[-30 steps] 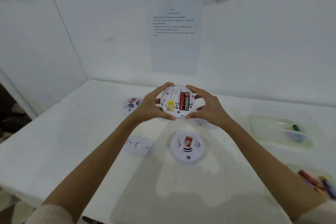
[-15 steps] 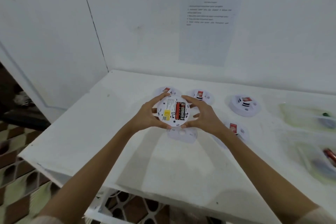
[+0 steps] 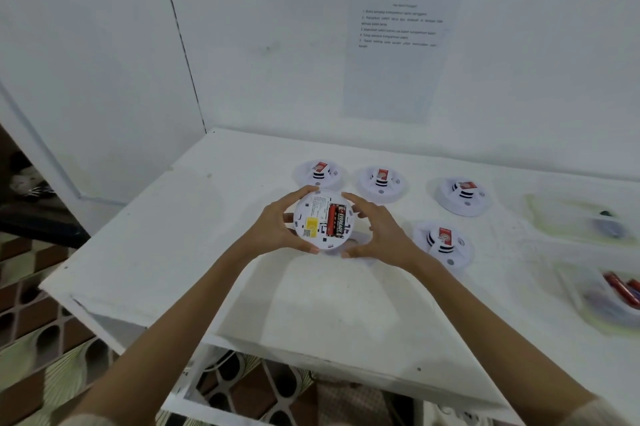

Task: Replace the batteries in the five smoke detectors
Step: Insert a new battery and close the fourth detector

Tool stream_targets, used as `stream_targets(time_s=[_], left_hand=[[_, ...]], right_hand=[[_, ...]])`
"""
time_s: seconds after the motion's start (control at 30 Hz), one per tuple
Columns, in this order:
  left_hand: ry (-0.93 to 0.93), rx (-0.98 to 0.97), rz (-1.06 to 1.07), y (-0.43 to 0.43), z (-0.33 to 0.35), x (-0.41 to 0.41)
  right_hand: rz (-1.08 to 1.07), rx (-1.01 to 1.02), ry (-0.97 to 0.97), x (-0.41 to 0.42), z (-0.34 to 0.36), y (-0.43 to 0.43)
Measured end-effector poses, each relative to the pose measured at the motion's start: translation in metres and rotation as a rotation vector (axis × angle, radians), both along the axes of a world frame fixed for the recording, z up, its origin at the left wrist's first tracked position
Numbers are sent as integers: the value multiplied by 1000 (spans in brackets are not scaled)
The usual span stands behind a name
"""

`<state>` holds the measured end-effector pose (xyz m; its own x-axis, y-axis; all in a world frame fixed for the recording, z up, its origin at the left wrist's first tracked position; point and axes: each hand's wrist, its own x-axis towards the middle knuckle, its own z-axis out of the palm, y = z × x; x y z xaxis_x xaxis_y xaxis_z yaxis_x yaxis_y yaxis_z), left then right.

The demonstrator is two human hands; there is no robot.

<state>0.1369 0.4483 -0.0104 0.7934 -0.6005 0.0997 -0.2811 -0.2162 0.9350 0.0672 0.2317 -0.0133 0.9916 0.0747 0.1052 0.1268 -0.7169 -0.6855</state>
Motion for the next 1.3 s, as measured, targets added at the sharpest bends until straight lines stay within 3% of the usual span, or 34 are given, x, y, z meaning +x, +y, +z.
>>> stream_targets(time_s=[0.27,0.4,0.6,0.77,0.87,1.03,1.3], left_hand=[[19,-48,13,8,15,6],[12,-25,13,17,18,8],[19,-5,15,25,16,8],[7,-14,21,25,19,8],[-7,-27,13,22,23,8],[-79,-69,-14,10,34,2],[-112,-80,-33,8,32,-4]], right_hand=[[-29,-247,172,1,-8,-8],[-28,-310,168,1,-4,-6],[-161,-208,-40,-2,-1,-5],[-306,-65,-349,4,16,-6],[-190,92,-445,2,38,2],[98,-174,-518,0,45,27],[128,-362,-635,3,31,29]])
